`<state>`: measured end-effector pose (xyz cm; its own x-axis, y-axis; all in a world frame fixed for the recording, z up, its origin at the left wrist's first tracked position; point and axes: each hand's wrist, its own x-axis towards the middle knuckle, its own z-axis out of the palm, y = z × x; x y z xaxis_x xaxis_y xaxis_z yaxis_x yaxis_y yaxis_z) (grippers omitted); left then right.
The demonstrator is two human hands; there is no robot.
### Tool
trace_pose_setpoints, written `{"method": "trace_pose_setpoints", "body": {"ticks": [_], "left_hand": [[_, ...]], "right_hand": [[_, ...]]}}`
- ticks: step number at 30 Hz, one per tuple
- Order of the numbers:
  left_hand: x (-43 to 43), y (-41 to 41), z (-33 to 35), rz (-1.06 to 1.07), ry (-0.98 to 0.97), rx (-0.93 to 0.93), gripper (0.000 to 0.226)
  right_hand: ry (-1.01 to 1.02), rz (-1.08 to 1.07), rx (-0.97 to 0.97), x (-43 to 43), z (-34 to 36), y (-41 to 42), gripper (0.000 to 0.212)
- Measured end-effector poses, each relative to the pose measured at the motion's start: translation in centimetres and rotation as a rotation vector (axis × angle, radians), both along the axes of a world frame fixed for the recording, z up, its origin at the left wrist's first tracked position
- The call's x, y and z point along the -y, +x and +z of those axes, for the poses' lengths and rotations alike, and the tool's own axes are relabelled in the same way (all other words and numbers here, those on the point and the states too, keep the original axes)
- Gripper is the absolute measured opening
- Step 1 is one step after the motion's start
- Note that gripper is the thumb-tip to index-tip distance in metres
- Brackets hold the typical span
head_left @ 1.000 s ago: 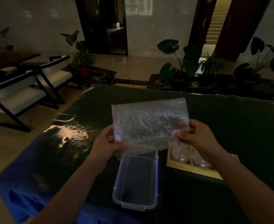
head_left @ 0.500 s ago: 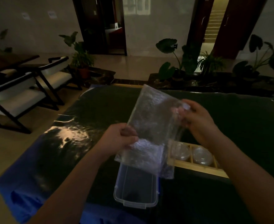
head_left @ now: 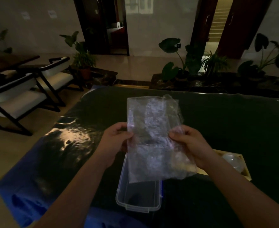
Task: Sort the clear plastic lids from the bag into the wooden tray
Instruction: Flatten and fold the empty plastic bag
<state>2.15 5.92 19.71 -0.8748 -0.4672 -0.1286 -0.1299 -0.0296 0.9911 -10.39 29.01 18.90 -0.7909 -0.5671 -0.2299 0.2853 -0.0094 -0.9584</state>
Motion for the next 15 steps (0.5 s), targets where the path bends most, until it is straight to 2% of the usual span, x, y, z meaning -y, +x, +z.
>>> {"method": "trace_pose_setpoints", "body": {"ticks": [2, 6, 8, 12, 15], "left_hand": [[0.1, 0.0, -0.5, -0.010, 0.006, -0.006, 0.030], [0.0, 0.1, -0.9, 0.030, 0.036, -0.076, 0.034], [0.2, 0.0, -1.0, 0.043, 0.064, -0.093, 0.026], [0.5, 0.4, -0.7, -0.059, 0.203, -0.056, 0.032], [0.0, 0.6, -0.3, -0.107, 0.166, -0.011, 0.031]], "right_hand": [[-0.004, 0.017, -0.022, -0.2, 0.3, -0.1, 0.027], [-0.011, -0.017, -0.087, -0.4, 0.4, -0.4, 0.010], [-0.024, 0.010, -0.076, -0.4, 0.2, -0.5, 0.014], [0.011, 0.021, -0.072, -0.3, -0.3, -0.9, 0.019], [-0.025, -0.003, -0.024, -0.4, -0.4, -1.3, 0.023]]}}
